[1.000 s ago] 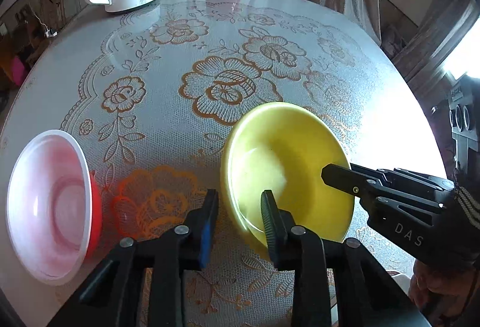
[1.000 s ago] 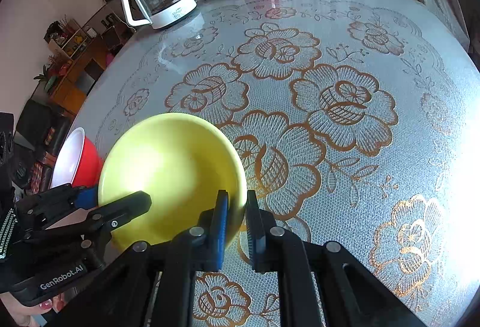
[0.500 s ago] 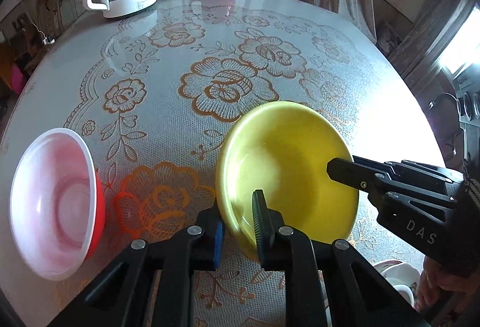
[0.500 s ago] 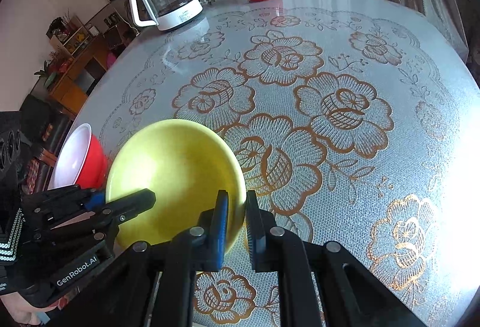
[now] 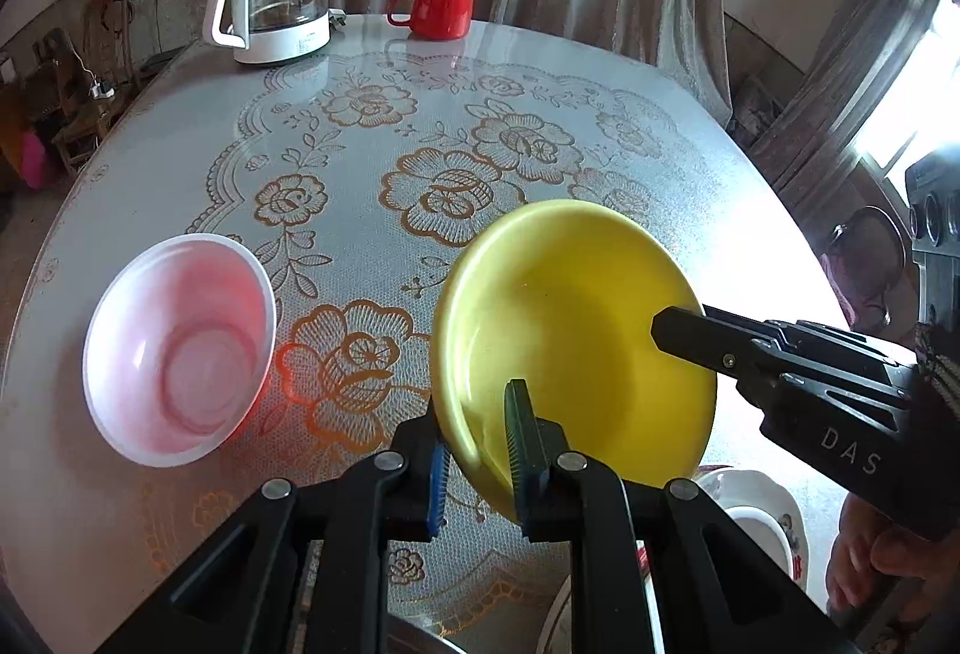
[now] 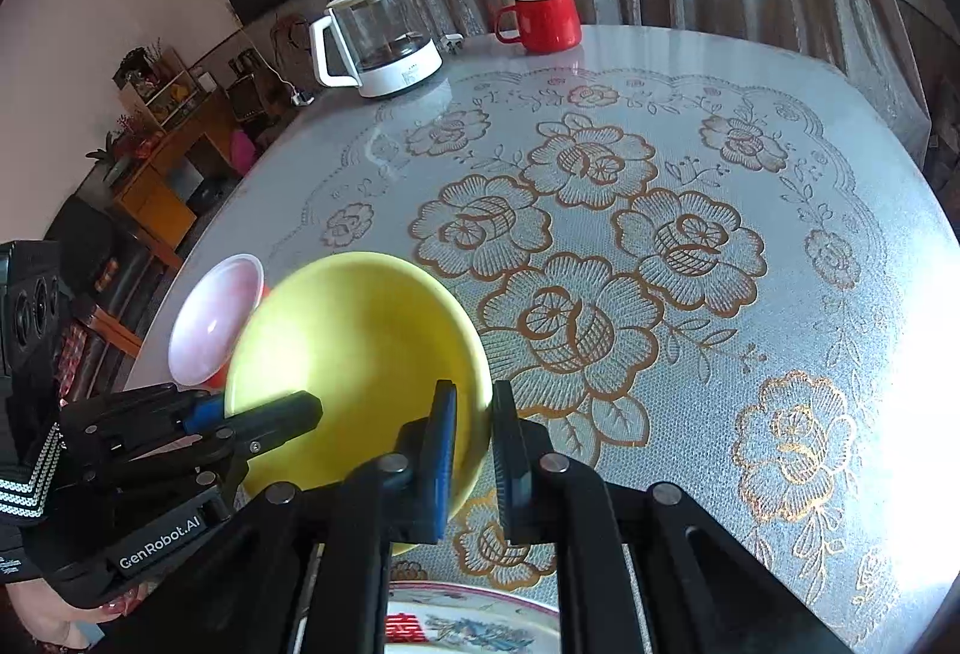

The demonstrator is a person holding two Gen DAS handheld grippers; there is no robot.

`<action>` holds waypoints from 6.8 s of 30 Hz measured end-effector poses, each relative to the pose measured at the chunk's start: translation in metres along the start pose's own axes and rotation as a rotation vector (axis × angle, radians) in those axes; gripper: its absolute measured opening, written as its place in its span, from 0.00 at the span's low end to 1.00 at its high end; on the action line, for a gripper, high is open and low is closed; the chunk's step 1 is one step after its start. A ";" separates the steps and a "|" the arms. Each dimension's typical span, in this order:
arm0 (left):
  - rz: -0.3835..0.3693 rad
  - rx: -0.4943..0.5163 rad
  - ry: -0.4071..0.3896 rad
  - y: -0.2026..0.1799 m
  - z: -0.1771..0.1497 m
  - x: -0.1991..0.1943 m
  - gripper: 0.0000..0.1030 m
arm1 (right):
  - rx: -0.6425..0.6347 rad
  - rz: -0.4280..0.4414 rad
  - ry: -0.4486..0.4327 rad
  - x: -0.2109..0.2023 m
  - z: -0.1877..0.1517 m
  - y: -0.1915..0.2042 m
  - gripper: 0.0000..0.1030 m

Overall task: Organize plates and bowls
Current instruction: 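Carry the yellow bowl over the steel bowl with both grippers, then lower the yellow bowl into the steel bowl and open both grippers, then reach both grippers to the rim of the pink-and-red bowl and close, then lift the pink-and-red bowl and carry it over the steel bowl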

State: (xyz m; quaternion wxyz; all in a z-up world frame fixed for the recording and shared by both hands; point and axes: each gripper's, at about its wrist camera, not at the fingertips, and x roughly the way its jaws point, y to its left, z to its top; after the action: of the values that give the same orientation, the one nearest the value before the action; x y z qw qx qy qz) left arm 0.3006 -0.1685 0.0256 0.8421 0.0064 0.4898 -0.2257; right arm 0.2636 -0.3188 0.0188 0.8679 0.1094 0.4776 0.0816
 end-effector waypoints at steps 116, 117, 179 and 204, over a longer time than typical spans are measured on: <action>0.168 -0.109 -0.222 0.097 -0.162 -0.100 0.87 | 0.018 0.118 -0.021 -0.014 -0.143 0.144 0.18; 0.170 -0.110 -0.219 0.097 -0.162 -0.100 0.88 | 0.019 0.119 -0.020 -0.014 -0.143 0.144 0.18; -0.069 -0.402 -0.047 0.198 -0.013 -0.005 0.60 | 0.107 0.203 0.159 0.129 0.027 0.112 0.23; 0.054 -0.195 -0.129 0.160 -0.014 -0.032 0.24 | 0.076 0.201 0.115 0.108 0.017 0.122 0.08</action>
State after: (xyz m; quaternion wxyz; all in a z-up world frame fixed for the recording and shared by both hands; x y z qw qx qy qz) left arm 0.3372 -0.0095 0.0115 0.8743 -0.0769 0.4538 -0.1542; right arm 0.3306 -0.1766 -0.0273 0.8218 0.1850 0.5158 0.1563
